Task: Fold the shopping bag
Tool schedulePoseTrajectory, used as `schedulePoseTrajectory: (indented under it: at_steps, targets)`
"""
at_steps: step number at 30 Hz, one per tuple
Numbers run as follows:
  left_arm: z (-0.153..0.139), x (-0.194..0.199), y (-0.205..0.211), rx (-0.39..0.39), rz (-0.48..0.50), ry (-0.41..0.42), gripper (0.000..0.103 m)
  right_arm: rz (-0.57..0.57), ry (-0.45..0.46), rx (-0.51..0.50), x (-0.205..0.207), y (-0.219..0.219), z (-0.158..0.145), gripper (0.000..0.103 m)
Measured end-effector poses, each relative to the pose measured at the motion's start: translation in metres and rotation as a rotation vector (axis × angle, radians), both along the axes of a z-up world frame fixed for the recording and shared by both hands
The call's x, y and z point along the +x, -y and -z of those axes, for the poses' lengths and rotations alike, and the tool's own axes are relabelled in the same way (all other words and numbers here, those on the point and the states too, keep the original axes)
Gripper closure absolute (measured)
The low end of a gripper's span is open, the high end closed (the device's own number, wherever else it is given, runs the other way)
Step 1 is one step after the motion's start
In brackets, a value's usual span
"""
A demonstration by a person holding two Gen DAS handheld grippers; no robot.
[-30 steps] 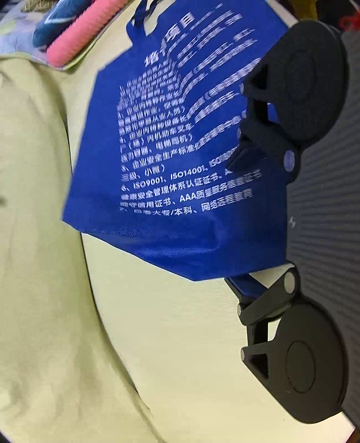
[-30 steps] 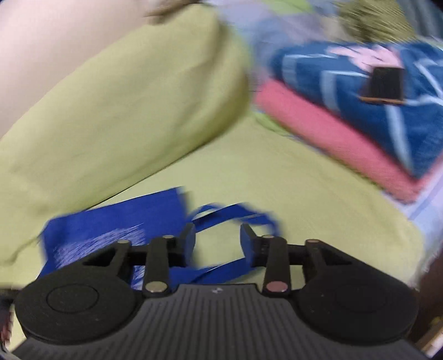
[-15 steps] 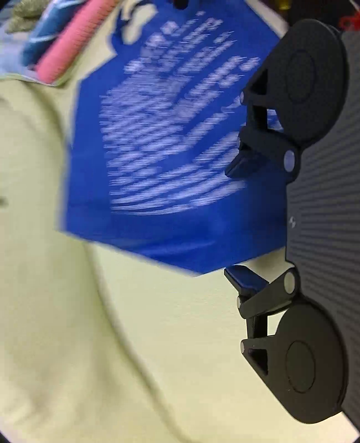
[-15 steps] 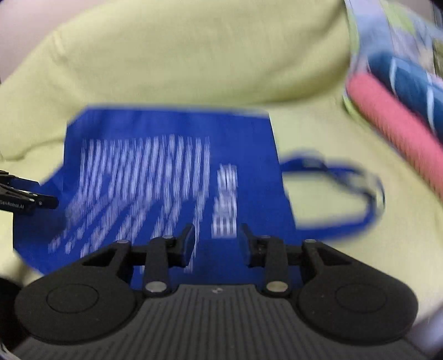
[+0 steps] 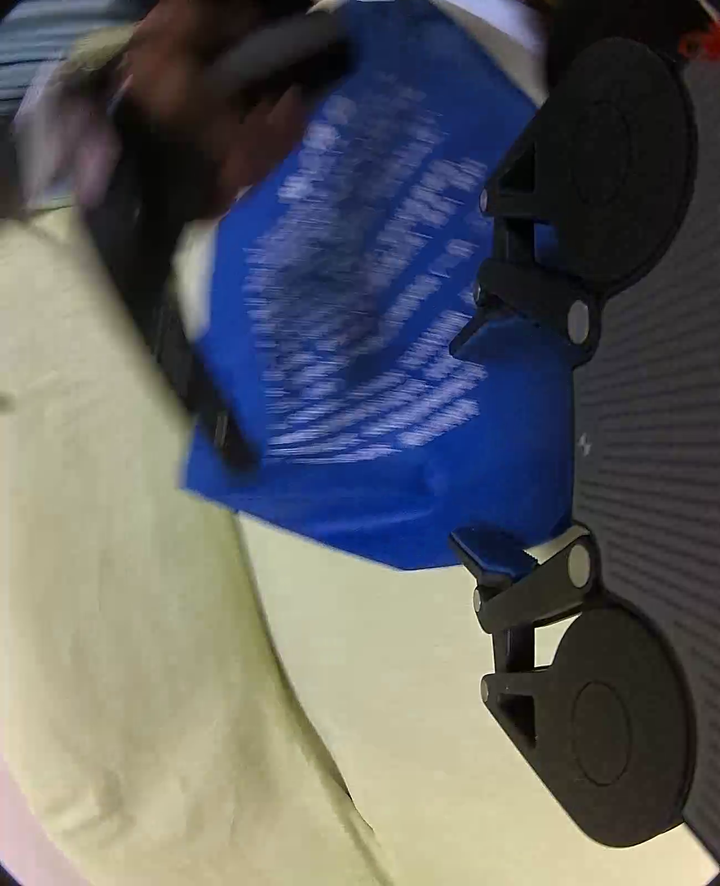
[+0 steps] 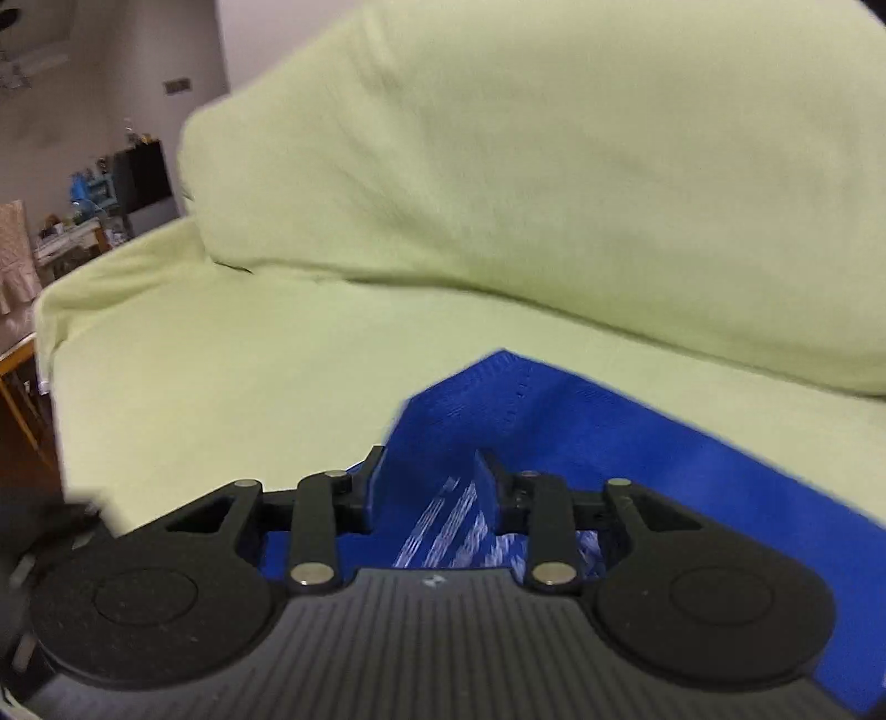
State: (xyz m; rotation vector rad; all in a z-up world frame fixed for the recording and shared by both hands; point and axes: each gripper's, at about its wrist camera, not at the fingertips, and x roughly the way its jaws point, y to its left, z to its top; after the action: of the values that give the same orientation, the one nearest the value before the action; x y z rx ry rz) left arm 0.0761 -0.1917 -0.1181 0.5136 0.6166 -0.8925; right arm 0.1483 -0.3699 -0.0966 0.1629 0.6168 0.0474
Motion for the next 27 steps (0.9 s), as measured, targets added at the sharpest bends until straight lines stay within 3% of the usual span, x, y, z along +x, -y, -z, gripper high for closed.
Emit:
schedulePoseTrajectory:
  at_steps: [3, 6, 8, 12, 14, 16, 18, 20, 22, 25, 27]
  targets:
    - [0.024, 0.009, 0.003, 0.071, 0.004, -0.021, 0.040, 0.078, -0.098, 0.044, 0.044, 0.013, 0.034, 0.074]
    - [0.031, 0.023, -0.002, 0.023, -0.004, -0.072, 0.039, 0.150, -0.185, 0.070, 0.071, 0.021, 0.061, 0.077]
    - [0.035, 0.031, -0.006, -0.006, -0.012, -0.082, 0.034, 0.159, -0.153, 0.048, 0.078, 0.022, 0.071, 0.079]
    - [0.042, 0.045, -0.005, -0.058, -0.043, -0.091, 0.021, 0.183, -0.177, 0.059, 0.088, 0.031, 0.067, 0.079]
    - [0.042, 0.042, -0.007, -0.063, -0.055, -0.071, 0.022, 0.225, -0.189, 0.030, 0.079, 0.038, 0.053, 0.078]
    - [0.033, 0.035, -0.014, -0.071, -0.078, -0.056, 0.036, 0.271, -0.108, 0.026, 0.040, 0.045, 0.029, 0.067]
    - [0.022, 0.028, -0.022, -0.086, -0.103, -0.049, 0.036, 0.326, -0.017, 0.044, -0.026, 0.051, 0.006, 0.056]
    - [0.011, 0.022, -0.033, -0.112, -0.130, -0.071, 0.036, 0.409, 0.049, 0.076, -0.103, 0.057, -0.009, 0.054]
    - [0.004, 0.017, -0.042, -0.135, -0.156, -0.114, 0.036, 0.516, 0.067, 0.164, -0.180, 0.065, -0.008, 0.051]
    - [0.000, 0.012, -0.058, -0.186, -0.204, -0.242, 0.034, 0.713, 0.044, 0.403, -0.290, 0.070, 0.016, 0.050]
    - [0.004, 0.010, -0.067, -0.218, -0.245, -0.331, 0.033, 0.798, 0.043, 0.520, -0.332, 0.068, 0.035, 0.048]
